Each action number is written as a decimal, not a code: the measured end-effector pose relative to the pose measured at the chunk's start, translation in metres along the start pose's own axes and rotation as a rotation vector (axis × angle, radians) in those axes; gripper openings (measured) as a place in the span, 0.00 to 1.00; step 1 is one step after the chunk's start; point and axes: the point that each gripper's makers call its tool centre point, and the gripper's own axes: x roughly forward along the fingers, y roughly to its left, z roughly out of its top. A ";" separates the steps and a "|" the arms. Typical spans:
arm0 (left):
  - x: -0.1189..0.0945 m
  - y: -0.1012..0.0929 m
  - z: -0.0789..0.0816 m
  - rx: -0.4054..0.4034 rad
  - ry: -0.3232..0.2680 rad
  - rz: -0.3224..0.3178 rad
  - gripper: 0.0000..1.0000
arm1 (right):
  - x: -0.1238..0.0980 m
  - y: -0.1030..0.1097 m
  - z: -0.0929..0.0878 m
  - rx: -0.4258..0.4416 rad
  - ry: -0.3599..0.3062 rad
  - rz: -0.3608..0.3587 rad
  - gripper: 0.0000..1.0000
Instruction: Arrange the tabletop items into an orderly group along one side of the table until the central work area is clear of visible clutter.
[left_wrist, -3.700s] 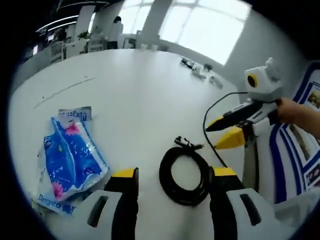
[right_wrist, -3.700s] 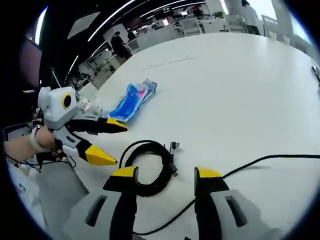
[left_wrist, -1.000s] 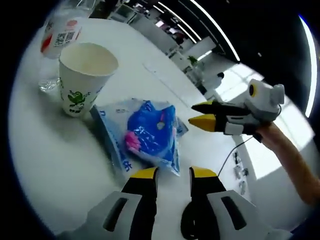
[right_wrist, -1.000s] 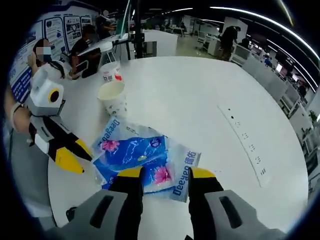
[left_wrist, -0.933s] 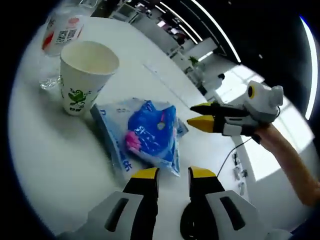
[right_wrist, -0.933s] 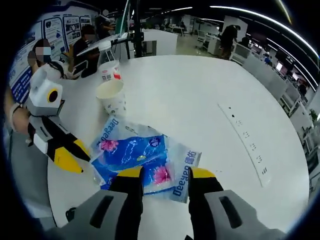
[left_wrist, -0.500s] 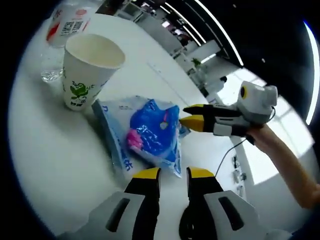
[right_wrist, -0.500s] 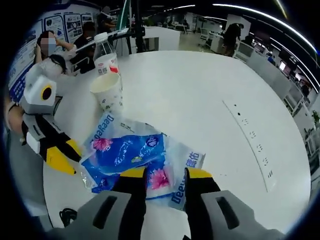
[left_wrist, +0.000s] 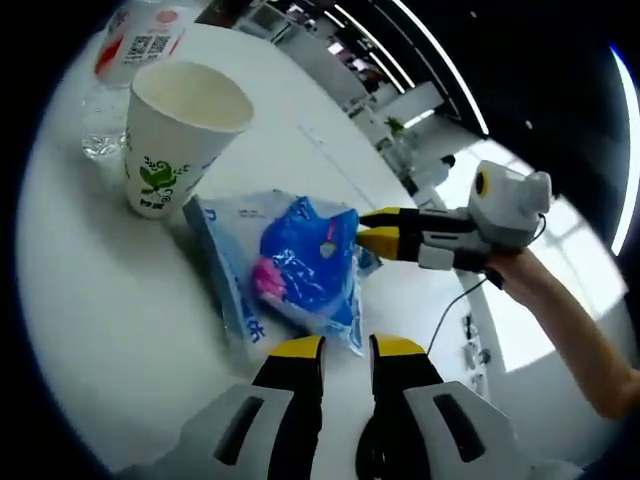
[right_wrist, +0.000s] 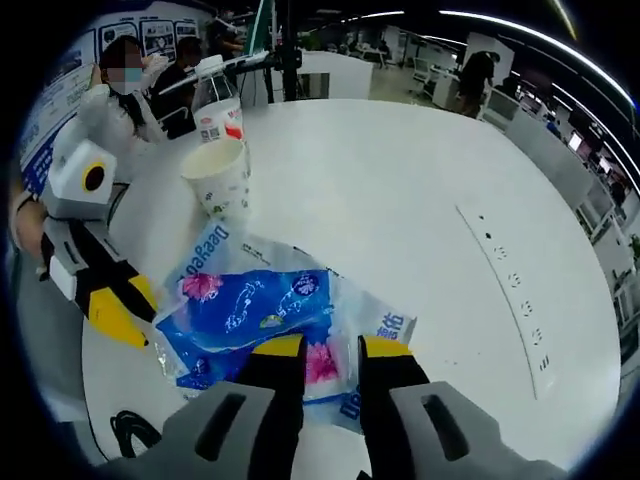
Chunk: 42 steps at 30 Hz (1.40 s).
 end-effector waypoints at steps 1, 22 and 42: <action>0.000 0.001 0.000 -0.003 -0.001 0.002 0.13 | 0.001 0.001 0.000 -0.003 0.001 0.002 0.15; 0.001 0.006 -0.001 -0.009 -0.003 0.006 0.00 | 0.000 -0.004 -0.005 0.043 0.002 -0.012 0.00; -0.004 0.000 0.008 0.020 -0.032 -0.016 0.00 | -0.025 -0.008 -0.010 0.179 -0.067 -0.061 0.00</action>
